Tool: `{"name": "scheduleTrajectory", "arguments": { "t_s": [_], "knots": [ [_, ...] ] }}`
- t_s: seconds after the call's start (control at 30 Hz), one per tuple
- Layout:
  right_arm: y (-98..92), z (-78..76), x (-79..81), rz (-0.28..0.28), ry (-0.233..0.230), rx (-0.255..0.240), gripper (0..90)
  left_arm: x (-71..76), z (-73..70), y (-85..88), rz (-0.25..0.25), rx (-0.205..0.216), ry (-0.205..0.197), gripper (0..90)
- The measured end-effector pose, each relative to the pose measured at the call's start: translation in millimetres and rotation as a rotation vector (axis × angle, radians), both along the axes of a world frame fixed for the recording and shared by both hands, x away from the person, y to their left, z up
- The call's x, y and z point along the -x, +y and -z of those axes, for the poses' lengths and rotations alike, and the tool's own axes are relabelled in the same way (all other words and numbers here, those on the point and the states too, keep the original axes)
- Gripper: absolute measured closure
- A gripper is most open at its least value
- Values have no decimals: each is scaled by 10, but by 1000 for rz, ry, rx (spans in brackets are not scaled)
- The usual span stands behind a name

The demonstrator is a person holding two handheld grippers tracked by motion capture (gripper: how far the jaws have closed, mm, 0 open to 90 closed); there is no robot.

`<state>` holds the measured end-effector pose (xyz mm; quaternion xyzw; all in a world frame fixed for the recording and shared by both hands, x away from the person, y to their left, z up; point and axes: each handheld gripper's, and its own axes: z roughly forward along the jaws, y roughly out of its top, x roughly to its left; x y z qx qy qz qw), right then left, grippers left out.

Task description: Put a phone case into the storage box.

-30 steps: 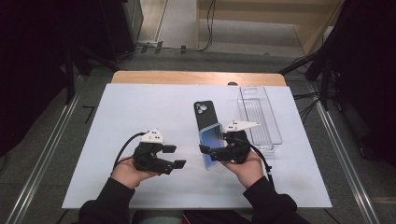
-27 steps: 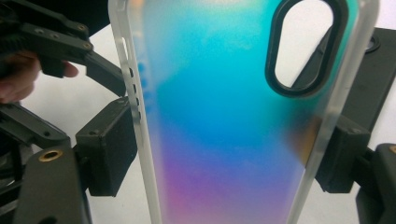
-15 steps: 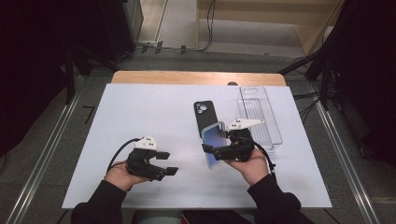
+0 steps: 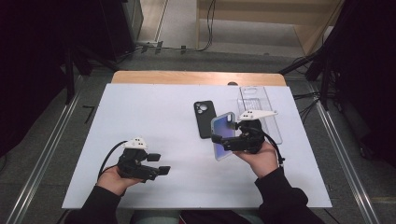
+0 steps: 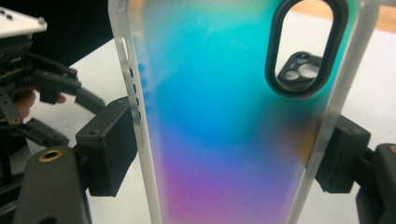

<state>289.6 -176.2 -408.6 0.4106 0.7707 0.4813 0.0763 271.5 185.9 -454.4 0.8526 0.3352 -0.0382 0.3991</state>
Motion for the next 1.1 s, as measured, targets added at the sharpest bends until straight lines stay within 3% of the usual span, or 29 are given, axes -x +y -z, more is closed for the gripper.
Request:
{"name": "scheduleTrajectory", "arguments": {
  "t_s": [0.33, 0.53, 0.87, 0.97, 1.1],
  "knots": [
    [-199, -138, -103, 60, -29, -11, 183, 38, 16, 74, -52, -9, 11, 298],
    [-396, -238, -192, 135, -61, -2, 183, 35, 37, 130, -82, 9, 22, 296],
    [-601, -257, -308, 207, -64, -15, 183, 74, 69, 162, -104, 15, 24, 297],
    [-646, -263, -339, 240, -81, 20, 183, 78, 69, 180, -111, 16, 22, 297],
    [-719, -262, -380, 269, -87, 21, 183, 80, 68, 194, -121, 21, 27, 297]
  ]
}}
